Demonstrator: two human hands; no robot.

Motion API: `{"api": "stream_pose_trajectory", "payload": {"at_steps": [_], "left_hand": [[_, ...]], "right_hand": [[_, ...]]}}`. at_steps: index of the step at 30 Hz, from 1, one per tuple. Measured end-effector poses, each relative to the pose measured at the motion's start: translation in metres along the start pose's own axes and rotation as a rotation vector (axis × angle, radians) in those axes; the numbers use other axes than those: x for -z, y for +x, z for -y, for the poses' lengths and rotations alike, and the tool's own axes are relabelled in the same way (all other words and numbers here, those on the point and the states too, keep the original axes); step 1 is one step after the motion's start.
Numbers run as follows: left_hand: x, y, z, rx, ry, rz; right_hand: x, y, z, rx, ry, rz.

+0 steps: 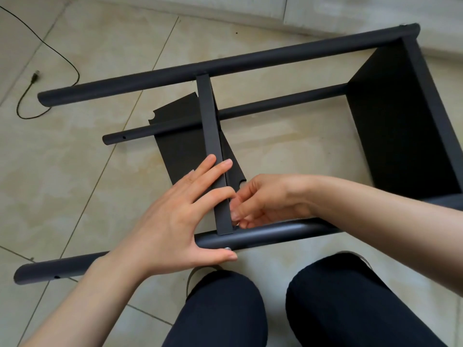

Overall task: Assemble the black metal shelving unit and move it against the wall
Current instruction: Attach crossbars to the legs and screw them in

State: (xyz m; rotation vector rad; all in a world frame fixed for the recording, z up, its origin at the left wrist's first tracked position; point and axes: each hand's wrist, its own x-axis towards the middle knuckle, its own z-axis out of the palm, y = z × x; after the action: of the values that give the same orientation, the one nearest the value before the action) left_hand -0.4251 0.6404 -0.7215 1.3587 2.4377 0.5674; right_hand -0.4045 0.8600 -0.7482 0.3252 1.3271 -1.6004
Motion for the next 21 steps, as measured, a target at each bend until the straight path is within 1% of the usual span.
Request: {"api": "stream_pose_trajectory", "payload": {"at_steps": [2, 5, 12, 15, 21], "left_hand": [[0.0002, 0.0000, -0.0004, 0.000, -0.006, -0.001], [0.0008, -0.0003, -0.0011, 0.002, -0.004, -0.002], [0.0014, 0.0000, -0.0024, 0.011, -0.014, 0.008], [0.0015, 0.0001, -0.0023, 0.014, -0.024, 0.007], [0.0024, 0.0005, -0.0030, 0.019, -0.022, 0.013]], "right_hand": [[-0.0024, 0.0023, -0.0006, -0.016, 0.006, 0.052], [-0.0036, 0.0040, -0.0011, -0.035, -0.019, 0.085], [-0.0066, 0.0078, -0.0019, -0.048, -0.084, 0.041], [-0.0075, 0.0065, -0.0005, -0.074, -0.138, 0.053], [-0.0036, 0.0052, 0.0004, -0.077, -0.125, 0.085]]}}
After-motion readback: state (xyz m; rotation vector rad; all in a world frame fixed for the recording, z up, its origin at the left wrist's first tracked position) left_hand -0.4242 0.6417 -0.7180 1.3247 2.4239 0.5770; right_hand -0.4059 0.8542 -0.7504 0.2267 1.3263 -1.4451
